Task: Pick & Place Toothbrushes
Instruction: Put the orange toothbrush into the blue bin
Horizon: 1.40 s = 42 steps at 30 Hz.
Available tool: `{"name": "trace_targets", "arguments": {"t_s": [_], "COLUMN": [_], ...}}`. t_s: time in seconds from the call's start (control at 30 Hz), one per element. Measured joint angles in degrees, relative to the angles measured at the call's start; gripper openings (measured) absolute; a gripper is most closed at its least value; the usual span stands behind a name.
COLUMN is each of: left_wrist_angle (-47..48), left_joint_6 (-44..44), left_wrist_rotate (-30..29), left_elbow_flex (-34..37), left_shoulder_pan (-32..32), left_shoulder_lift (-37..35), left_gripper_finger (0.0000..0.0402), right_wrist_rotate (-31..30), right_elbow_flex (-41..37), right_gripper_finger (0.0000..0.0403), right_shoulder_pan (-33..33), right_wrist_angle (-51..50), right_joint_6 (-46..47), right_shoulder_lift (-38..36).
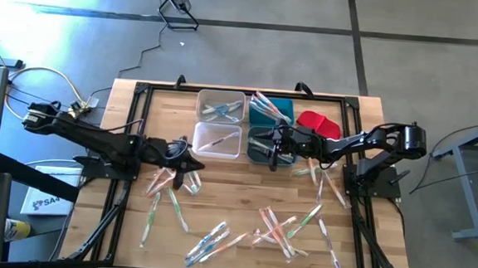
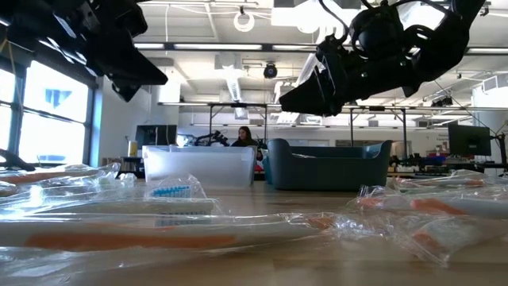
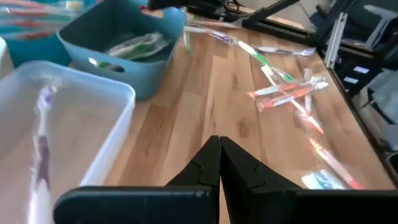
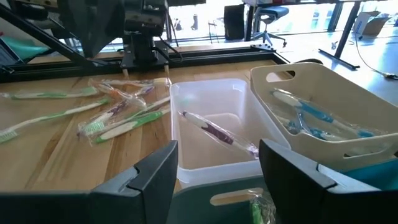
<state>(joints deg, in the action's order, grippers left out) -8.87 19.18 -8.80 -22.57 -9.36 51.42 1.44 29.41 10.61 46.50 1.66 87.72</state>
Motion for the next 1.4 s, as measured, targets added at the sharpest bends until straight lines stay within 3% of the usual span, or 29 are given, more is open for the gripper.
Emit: {"name": "trace_targets", "arguments": {"t_s": [0.17, 0.4, 0.73, 0.9, 1.07, 1.4], "left_wrist_angle": [3.0, 26.0, 50.4, 60.3, 69.6, 67.9], "left_joint_6": [9.7, 27.1, 26.1, 29.8, 37.7, 38.1], "left_wrist_rotate": [-0.7, -0.6, -3.1, -5.1, -3.2, 7.3], "left_elbow_flex": [-0.3, -7.9, -21.6, -23.2, -22.8, -22.8], "left_shoulder_pan": [-2.1, -2.8, -2.8, -2.7, -2.8, -2.7], "left_shoulder_lift": [0.0, -0.2, 0.7, 2.3, 6.4, 14.7], "left_gripper_finger": [0.0, 0.0, 0.0, 0.0, 0.0, 0.0], "right_wrist_rotate": [0.0, 0.0, 0.0, 0.0, 0.0, 0.0], "right_elbow_flex": [0.0, 0.0, 0.0, 0.0, 0.0, 0.0], "right_gripper_finger": [0.0217, 0.0217, 0.0217, 0.0217, 0.0217, 0.0217], "right_shoulder_pan": [0.0, 0.0, 0.0, 0.0, 0.0, 0.0], "right_wrist_angle": [2.4, 2.8, 3.0, 3.0, 3.1, 3.0], "right_joint_6": [-1.7, -2.0, -2.2, -2.2, -2.3, -2.9], "right_shoulder_lift": [0.0, 0.0, 0.0, 0.0, 0.0, 0.0]}}
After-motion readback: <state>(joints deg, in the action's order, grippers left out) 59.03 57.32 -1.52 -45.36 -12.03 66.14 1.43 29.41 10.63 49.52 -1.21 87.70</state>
